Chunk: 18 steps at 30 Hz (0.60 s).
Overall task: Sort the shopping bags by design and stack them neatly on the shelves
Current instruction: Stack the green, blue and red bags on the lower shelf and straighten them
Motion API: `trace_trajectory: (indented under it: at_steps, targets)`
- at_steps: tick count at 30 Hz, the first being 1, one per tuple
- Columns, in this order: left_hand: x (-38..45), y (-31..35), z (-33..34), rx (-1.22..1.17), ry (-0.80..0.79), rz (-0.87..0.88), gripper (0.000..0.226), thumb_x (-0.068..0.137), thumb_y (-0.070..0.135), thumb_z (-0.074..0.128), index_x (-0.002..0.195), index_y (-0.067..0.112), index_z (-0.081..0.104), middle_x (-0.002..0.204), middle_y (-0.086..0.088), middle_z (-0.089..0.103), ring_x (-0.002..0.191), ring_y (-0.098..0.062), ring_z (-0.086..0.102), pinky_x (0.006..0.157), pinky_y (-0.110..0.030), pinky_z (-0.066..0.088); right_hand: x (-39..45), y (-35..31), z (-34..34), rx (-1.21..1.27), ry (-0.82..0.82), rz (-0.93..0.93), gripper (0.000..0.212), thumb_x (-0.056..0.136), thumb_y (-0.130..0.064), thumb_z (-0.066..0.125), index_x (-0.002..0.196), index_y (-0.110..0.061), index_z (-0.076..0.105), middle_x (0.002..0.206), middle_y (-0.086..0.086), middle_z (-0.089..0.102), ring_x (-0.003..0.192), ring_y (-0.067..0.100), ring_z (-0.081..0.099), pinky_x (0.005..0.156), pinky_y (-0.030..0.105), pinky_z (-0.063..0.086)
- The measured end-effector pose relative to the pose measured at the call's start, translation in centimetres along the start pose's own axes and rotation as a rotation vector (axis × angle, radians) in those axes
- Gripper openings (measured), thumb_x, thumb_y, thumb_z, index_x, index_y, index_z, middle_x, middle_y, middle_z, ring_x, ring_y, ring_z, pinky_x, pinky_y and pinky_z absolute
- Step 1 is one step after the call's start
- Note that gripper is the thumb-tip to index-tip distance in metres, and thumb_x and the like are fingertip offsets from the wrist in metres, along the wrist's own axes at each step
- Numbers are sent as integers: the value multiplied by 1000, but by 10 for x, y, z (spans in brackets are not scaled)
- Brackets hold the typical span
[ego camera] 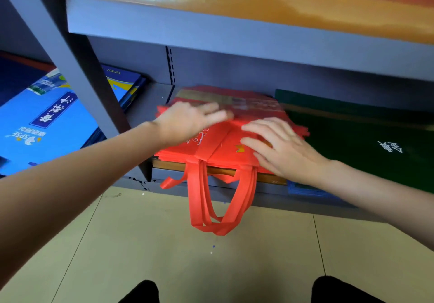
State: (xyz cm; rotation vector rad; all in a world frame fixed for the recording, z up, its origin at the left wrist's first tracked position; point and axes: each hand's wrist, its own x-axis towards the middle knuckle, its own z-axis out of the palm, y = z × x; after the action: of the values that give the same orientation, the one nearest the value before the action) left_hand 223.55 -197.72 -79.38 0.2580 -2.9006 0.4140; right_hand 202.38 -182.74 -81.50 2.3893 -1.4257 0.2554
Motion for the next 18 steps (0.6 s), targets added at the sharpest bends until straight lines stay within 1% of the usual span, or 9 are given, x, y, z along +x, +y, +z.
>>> trace_trajectory:
  at_steps: [1,2,4,6,8,10,12,15,18]
  targets:
    - [-7,2,14,0,-50,97,63,75,-5,32,131,24,32,115,-16,63,54,-30,65,34,-24,44,0,3,-1,-24,-13,33,37,87,-20,51,120,-7,56,131,18,52,121,33,43,107,47,30]
    - [-15,3,30,-3,-126,151,67,80,-5,36,136,28,20,131,-14,54,79,-32,69,46,-32,54,0,7,1,-17,-94,88,45,89,-28,50,129,-8,50,137,17,48,126,33,41,110,46,26]
    - [-28,10,48,-87,-323,138,68,96,12,39,138,40,-6,154,-3,26,120,-30,54,74,-42,58,-4,9,7,86,-356,215,66,93,-49,39,147,-12,28,151,12,30,138,31,28,116,45,20]
    - [-33,13,49,-243,-301,54,61,97,42,32,139,47,-12,157,0,19,122,-29,53,79,-43,57,-10,10,18,185,-604,281,78,89,-67,13,152,-21,5,159,1,6,146,20,6,120,39,7]
    - [-31,12,51,-335,-353,-87,73,91,61,30,143,45,-18,157,1,15,126,-29,48,94,-43,49,-13,10,26,209,-685,275,81,80,-67,-2,151,-27,-3,159,-6,-5,146,13,-5,117,33,-4]
    - [-30,11,56,-345,-464,-179,83,89,63,37,145,36,-18,157,-2,15,137,-27,32,111,-42,30,-12,9,30,229,-689,286,70,87,-60,3,150,-31,-4,159,-7,-8,145,12,-7,116,33,-6]
    - [-29,13,55,-314,-544,-216,85,86,65,36,149,31,-11,158,-2,10,144,-23,15,115,-44,14,-11,11,33,266,-693,309,59,96,-53,14,149,-35,-4,158,-7,-9,145,12,-8,117,36,-6]
    - [-23,15,55,-345,-630,-248,88,82,74,32,150,32,-4,159,2,-1,146,-21,3,116,-46,5,-7,10,38,382,-731,370,60,92,-59,14,146,-44,-5,158,-9,-11,145,11,-12,118,41,-5]
    - [-16,10,51,-564,-609,-357,84,79,81,14,150,35,14,159,3,9,146,-17,6,118,-41,5,-2,12,43,410,-736,366,59,91,-60,12,146,-47,-3,159,-9,-8,145,11,-11,118,42,-5]
